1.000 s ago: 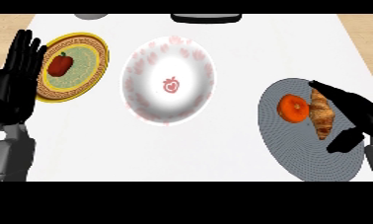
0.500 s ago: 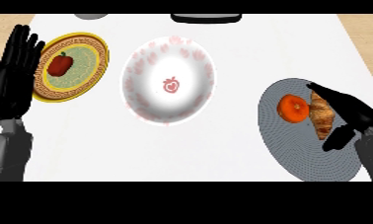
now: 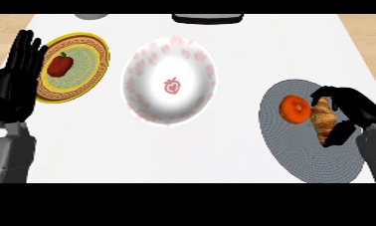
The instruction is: Pick the croissant from the placemat and place it in the bowl
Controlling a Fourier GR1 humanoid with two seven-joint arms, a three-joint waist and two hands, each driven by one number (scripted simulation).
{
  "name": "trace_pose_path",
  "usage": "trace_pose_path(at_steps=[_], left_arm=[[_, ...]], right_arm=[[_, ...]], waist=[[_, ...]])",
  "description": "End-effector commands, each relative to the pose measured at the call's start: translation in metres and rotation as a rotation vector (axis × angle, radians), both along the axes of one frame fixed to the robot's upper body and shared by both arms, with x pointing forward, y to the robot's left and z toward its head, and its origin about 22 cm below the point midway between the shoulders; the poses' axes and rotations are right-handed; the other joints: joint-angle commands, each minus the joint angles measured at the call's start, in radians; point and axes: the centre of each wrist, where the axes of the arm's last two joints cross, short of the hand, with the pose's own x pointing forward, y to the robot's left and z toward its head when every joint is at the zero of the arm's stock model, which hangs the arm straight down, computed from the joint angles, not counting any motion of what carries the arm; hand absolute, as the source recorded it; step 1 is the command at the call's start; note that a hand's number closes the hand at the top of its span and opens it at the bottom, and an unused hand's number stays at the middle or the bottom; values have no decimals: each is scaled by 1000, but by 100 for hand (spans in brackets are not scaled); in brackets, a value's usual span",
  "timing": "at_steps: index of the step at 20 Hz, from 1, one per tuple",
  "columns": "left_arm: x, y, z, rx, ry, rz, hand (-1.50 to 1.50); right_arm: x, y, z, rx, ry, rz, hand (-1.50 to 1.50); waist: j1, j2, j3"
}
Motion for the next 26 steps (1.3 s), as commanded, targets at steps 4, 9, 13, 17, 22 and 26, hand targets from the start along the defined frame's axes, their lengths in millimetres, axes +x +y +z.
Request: trace_pose_path(at_steps=[4,9,13,17,22,26], left_arm=[[3,-18,14,-4,-10,-1,0],[-10,6,15,8,-2,34,0],[-9,12,9,4,10,18,0],[-17,4,14,0,1,10,0],[-15,2,9,7,-2,26,0],[-1,-1,4,-2,20,19,0]], right_arm=[[-14,-10,13,0,-94,29,150],[-51,-28,13,-137,27,-187,150],[-72,-24,43,-177,-24,-241,150],[-80,-29,76,-223,-162,-308,150],[-99,-3,138,-81,-279,-206,150],[-108,29,189,-28,-433,-124,150]], waist=[[-6,1,7],[-16,-3,6],[-19,-2,6],[-12,-2,7],[-21,-4,6],[-31,-4,5]])
